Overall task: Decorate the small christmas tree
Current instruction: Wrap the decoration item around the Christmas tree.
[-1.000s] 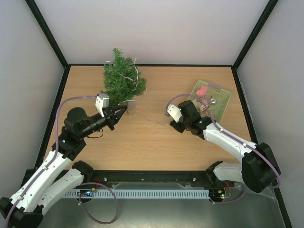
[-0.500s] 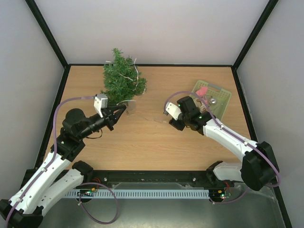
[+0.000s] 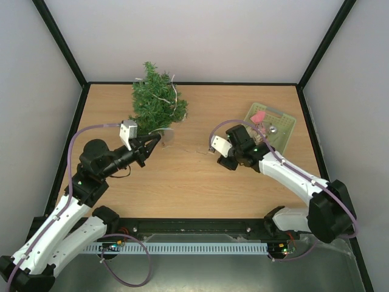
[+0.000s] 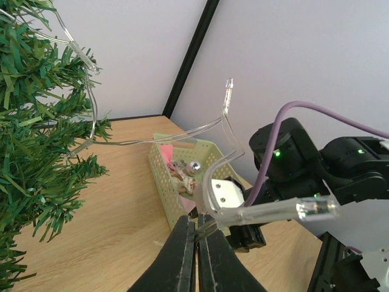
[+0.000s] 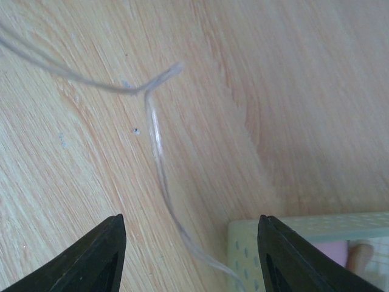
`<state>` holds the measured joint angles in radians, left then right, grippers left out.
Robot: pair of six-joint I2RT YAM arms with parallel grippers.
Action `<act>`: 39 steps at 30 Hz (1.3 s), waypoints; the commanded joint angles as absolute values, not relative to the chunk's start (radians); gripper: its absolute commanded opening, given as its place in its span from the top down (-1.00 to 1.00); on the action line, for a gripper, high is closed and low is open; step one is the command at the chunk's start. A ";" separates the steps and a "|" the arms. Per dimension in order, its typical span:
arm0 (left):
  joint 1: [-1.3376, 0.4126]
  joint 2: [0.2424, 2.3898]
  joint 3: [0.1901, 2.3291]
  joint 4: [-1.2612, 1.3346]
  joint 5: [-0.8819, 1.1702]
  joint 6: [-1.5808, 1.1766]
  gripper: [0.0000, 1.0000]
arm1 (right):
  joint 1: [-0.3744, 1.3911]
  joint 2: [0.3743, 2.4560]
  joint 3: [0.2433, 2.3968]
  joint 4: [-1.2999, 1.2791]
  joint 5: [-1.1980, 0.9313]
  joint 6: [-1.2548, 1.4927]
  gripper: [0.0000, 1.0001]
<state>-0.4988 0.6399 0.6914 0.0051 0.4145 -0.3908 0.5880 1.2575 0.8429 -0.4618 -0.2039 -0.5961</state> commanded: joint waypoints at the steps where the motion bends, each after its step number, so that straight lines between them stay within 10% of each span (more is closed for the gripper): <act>1: -0.492 0.625 0.720 -0.007 0.402 -0.389 0.95 | 0.583 1.307 0.817 -0.409 -0.191 -0.643 -0.13; 5: -0.492 0.624 0.725 -0.009 0.402 -0.390 0.95 | 0.570 1.338 0.807 -0.383 -0.167 -0.656 -0.02; 14: -0.492 0.622 0.750 -0.034 0.355 -0.395 0.95 | 0.554 1.296 0.843 -0.344 -0.012 -0.631 0.94; 27: -0.489 0.622 0.894 -0.185 0.163 -0.421 0.95 | 0.555 1.067 1.114 -0.543 0.078 -0.470 0.97; 39: -0.488 0.640 1.017 -0.362 0.013 -0.515 0.95 | 0.555 0.865 1.185 -0.493 -0.267 -0.471 0.97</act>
